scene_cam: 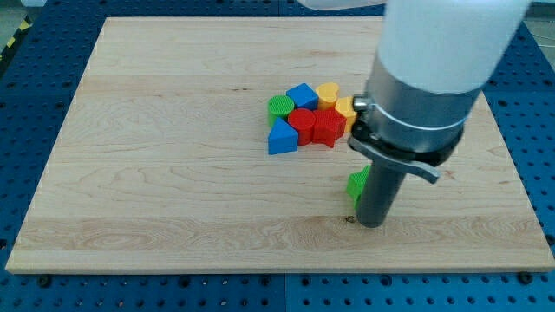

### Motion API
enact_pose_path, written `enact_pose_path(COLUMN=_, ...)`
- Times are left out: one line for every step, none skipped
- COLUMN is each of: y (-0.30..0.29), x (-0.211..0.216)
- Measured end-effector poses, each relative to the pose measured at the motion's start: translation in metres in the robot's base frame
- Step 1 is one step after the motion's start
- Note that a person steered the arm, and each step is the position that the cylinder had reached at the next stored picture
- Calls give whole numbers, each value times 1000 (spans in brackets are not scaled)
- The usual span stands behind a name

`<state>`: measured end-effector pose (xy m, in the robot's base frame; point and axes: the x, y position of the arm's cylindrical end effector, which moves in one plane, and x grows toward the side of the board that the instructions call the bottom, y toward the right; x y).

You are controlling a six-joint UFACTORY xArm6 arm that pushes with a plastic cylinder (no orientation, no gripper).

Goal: Push the green star into red star

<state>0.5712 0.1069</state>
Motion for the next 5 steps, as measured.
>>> enact_pose_path(y=2, x=-13)
enact_pose_path(y=2, x=-33)
enact_pose_path(y=1, x=-50)
enact_pose_path(y=0, x=-67)
enact_pose_path(y=25, x=-68)
